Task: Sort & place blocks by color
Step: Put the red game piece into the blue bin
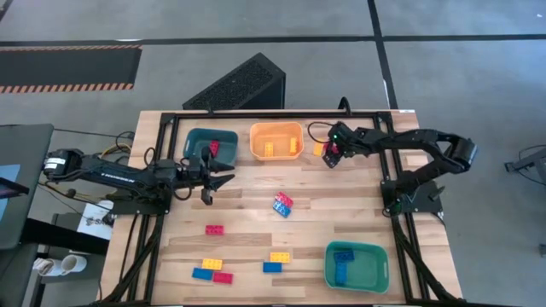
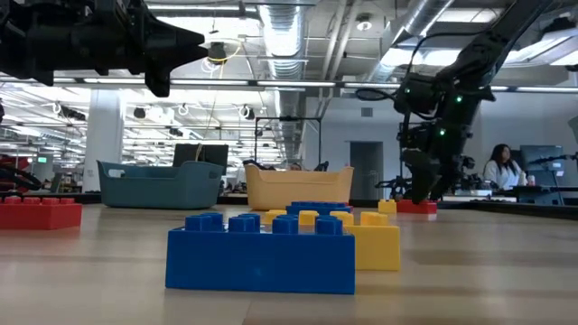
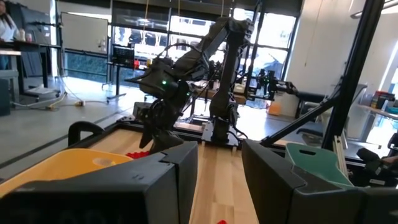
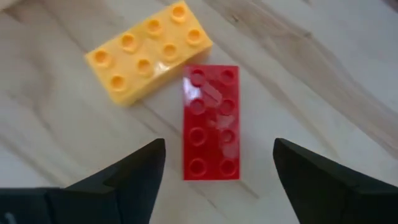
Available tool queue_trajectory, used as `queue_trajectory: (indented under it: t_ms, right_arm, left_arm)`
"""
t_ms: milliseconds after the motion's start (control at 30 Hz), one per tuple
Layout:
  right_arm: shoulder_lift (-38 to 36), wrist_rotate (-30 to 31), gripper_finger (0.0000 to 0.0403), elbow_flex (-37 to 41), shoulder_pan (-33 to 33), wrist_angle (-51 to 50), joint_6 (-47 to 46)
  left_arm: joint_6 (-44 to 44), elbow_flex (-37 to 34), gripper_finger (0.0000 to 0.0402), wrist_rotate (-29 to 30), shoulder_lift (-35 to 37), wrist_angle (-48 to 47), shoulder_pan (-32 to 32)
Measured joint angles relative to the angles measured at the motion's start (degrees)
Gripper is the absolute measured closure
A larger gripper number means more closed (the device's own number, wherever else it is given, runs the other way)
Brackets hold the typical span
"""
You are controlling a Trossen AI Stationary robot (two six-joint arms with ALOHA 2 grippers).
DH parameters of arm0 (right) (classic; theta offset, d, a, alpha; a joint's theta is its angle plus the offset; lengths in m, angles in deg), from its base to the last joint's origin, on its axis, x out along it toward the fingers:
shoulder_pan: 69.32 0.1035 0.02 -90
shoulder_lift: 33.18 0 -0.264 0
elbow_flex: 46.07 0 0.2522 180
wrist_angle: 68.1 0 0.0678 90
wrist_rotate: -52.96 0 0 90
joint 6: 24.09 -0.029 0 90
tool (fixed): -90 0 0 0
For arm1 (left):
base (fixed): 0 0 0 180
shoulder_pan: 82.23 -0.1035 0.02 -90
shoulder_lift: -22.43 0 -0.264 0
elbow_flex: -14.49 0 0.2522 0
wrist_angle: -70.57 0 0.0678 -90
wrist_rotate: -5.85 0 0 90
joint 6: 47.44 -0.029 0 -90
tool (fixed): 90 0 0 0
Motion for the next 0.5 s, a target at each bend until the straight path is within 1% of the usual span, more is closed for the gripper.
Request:
queue_trajectory:
  t_ms: [67,133,233,333,400,500]
  right_arm:
    - [1.1,-0.5,0.0070,0.0,-1.1,0.9,0.0]
    - [2.5,-0.7,0.0074,0.0,-2.0,1.4,0.0]
    - [4.4,-2.5,0.0102,-0.2,-3.1,1.9,0.0]
    - [5.6,-4.1,0.0152,-0.3,-3.4,2.2,0.0]
    - [5.6,-4.9,0.0199,-0.3,-3.0,2.2,0.0]
    - [3.2,-4.7,0.0272,-0.1,-1.4,0.1,-0.2]
  left_arm:
    - [0.0,0.0,0.0288,0.0,0.0,-0.2,0.0]
    - [0.0,0.0,0.0288,0.0,0.0,-0.2,0.0]
    - [0.0,0.0,0.0288,0.0,0.0,-0.2,0.0]
    - [0.0,0.0,0.0288,0.0,0.0,-0.2,0.0]
    - [0.0,0.0,0.0288,0.0,0.0,-0.2,0.0]
    - [0.0,0.0,0.0288,0.0,0.0,-0.2,0.0]
